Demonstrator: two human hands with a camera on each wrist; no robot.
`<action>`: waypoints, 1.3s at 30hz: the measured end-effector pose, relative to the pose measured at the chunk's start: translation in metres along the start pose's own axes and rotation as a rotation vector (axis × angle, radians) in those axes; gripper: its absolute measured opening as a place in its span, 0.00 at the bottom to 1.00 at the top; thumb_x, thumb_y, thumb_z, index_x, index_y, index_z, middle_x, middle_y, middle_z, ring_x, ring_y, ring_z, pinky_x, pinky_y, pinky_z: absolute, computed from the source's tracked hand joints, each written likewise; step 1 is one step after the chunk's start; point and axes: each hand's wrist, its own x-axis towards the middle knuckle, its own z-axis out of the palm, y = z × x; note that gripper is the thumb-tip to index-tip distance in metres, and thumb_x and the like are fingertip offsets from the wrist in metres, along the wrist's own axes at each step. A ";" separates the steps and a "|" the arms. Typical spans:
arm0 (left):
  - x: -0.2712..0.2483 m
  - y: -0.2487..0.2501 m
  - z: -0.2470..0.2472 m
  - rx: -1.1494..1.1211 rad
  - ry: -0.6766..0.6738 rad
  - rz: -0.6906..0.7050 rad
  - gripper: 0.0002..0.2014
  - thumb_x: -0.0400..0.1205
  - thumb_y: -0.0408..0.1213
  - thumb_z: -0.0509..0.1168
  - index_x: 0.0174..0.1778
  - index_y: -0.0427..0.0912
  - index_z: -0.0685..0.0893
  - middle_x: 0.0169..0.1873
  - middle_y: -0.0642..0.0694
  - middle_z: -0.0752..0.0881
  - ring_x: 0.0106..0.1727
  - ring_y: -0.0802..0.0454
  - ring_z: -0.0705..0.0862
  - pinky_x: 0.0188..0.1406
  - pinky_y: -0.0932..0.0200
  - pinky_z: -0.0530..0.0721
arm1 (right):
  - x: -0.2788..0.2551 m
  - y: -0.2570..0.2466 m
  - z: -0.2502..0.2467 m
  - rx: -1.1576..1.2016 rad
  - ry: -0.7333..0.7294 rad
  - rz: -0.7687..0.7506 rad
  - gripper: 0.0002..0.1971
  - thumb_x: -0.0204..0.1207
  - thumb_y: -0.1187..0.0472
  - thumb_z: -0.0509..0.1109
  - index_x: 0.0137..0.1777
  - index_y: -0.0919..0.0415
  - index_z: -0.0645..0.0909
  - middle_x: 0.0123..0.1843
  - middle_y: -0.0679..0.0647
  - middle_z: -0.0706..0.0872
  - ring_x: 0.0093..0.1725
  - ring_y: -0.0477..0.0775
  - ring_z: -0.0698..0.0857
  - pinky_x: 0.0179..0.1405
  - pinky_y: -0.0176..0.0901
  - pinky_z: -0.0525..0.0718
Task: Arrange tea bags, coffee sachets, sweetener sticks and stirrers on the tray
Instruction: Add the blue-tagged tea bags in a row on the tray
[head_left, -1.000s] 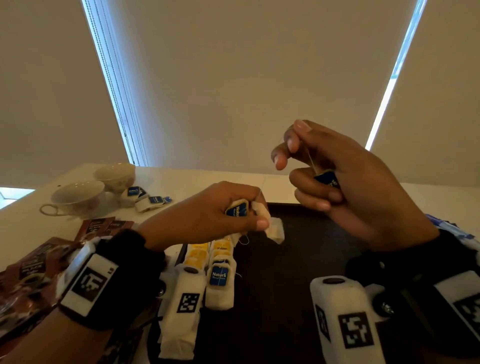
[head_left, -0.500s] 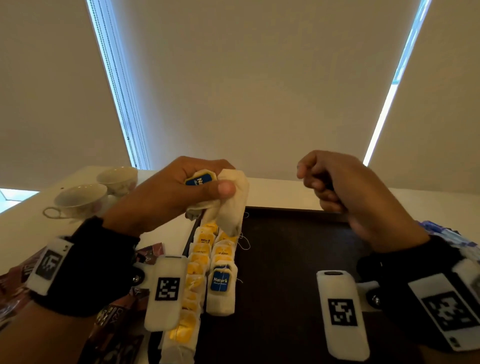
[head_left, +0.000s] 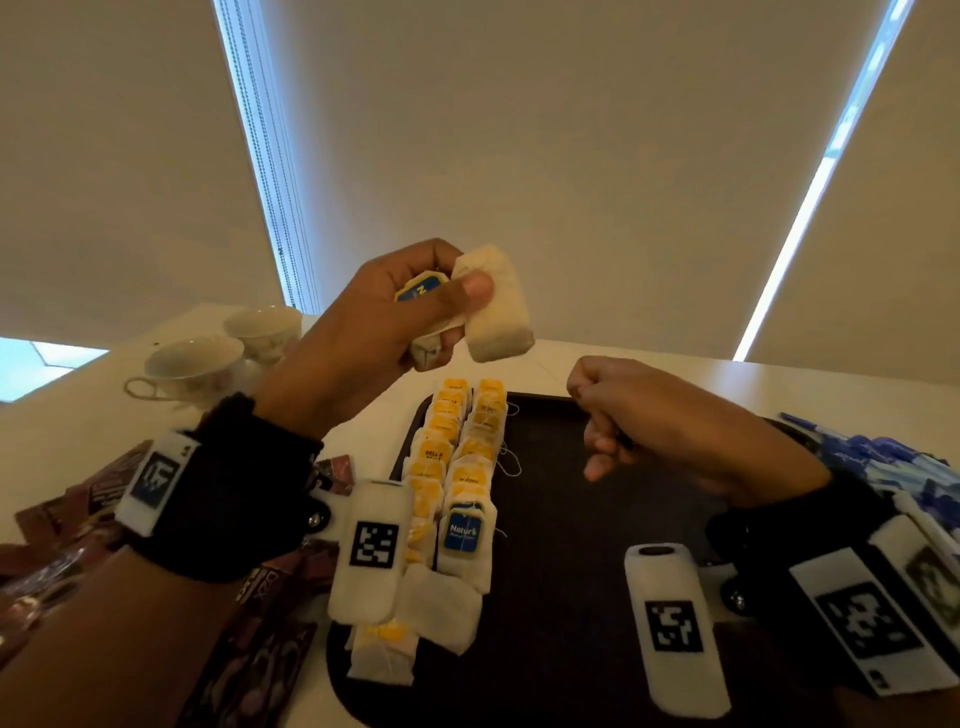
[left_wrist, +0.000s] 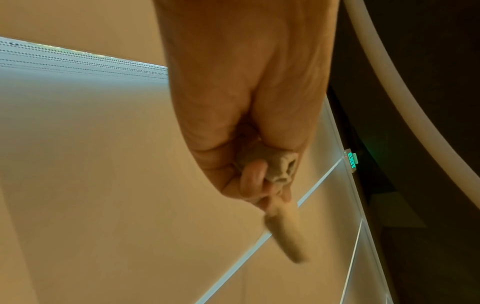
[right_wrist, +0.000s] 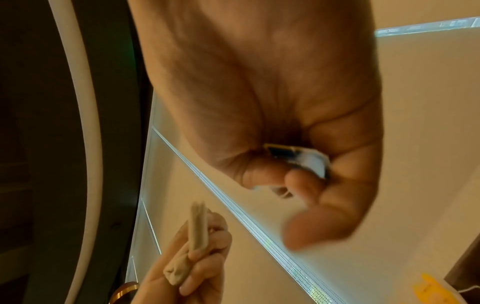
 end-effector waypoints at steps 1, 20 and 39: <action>0.000 0.001 0.001 -0.016 0.022 0.007 0.06 0.77 0.40 0.67 0.38 0.42 0.78 0.27 0.50 0.78 0.28 0.56 0.76 0.26 0.65 0.73 | -0.001 0.000 0.001 -0.006 -0.034 0.004 0.13 0.80 0.71 0.52 0.38 0.57 0.70 0.26 0.54 0.71 0.24 0.47 0.74 0.28 0.36 0.83; -0.005 0.024 -0.020 0.176 0.132 0.159 0.06 0.84 0.35 0.63 0.42 0.41 0.76 0.25 0.53 0.80 0.25 0.58 0.77 0.22 0.65 0.70 | -0.017 -0.003 0.065 -0.596 -0.332 -0.407 0.19 0.74 0.46 0.70 0.62 0.33 0.67 0.63 0.43 0.70 0.58 0.44 0.77 0.53 0.36 0.82; -0.004 0.025 -0.034 0.273 0.158 0.200 0.06 0.82 0.37 0.66 0.42 0.41 0.77 0.22 0.53 0.81 0.21 0.58 0.73 0.21 0.66 0.73 | -0.018 0.001 0.076 -1.000 -0.633 -0.368 0.21 0.81 0.48 0.61 0.72 0.51 0.74 0.72 0.47 0.75 0.70 0.46 0.71 0.58 0.26 0.68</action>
